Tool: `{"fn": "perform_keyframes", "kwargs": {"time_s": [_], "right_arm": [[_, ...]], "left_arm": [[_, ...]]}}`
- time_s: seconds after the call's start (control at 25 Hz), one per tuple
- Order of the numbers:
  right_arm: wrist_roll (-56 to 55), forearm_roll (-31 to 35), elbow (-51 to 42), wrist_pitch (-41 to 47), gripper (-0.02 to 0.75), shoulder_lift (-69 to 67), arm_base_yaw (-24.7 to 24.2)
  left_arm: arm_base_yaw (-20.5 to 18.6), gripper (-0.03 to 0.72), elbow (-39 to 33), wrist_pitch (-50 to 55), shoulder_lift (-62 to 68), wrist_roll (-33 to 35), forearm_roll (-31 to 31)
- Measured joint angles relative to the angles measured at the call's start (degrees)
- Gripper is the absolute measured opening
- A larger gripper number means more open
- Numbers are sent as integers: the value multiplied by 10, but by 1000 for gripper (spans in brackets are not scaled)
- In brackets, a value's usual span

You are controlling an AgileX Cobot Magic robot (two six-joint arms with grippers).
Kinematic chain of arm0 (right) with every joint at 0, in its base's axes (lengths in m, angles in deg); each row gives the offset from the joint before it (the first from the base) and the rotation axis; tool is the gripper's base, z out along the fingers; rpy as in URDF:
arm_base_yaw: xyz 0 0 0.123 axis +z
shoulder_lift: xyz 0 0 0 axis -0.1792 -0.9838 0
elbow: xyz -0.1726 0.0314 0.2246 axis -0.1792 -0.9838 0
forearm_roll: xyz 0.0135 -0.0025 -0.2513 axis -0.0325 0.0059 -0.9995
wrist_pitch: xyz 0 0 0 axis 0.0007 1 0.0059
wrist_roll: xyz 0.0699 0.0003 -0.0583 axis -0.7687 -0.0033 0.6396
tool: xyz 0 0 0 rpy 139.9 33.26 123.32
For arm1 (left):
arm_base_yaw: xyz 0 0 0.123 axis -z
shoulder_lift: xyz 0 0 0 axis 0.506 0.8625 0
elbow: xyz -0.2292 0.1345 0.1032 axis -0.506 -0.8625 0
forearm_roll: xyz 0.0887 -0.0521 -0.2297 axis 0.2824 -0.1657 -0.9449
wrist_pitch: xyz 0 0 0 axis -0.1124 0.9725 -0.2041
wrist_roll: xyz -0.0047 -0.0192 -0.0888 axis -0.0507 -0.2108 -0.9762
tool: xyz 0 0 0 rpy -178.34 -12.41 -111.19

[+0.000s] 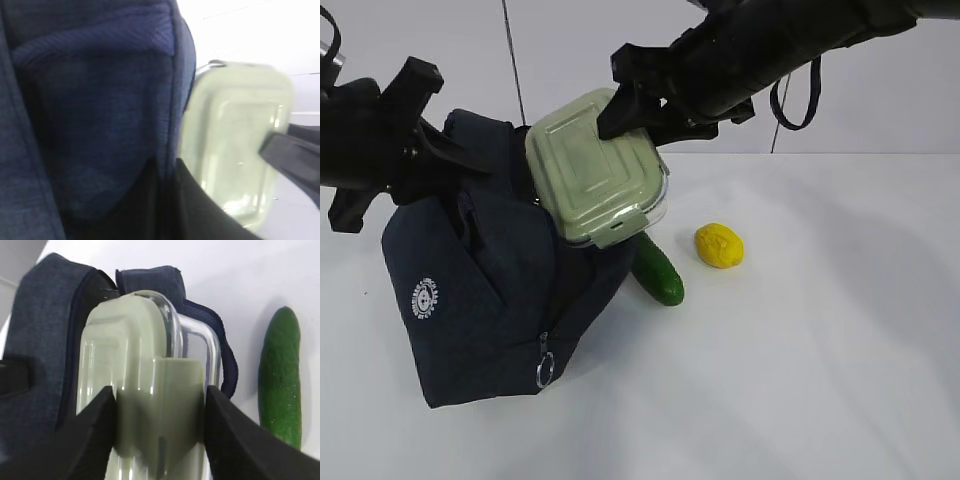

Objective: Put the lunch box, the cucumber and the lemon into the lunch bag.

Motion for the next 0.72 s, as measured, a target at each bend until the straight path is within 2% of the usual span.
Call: {"fn": "perform_keyframes", "kwargs": {"time_s": [0.24, 0.48, 0.72], "right_arm": [[-6, -18, 7, -11, 414, -20, 32], [-13, -31, 41, -20, 414, -59, 82], [-20, -35, 47, -18, 414, -74, 86]], "left_arm": [[3, 8, 0, -4, 0, 0, 0], [33, 8, 0, -28, 0, 0, -6], [39, 8, 0, -38, 0, 0, -11]]}}
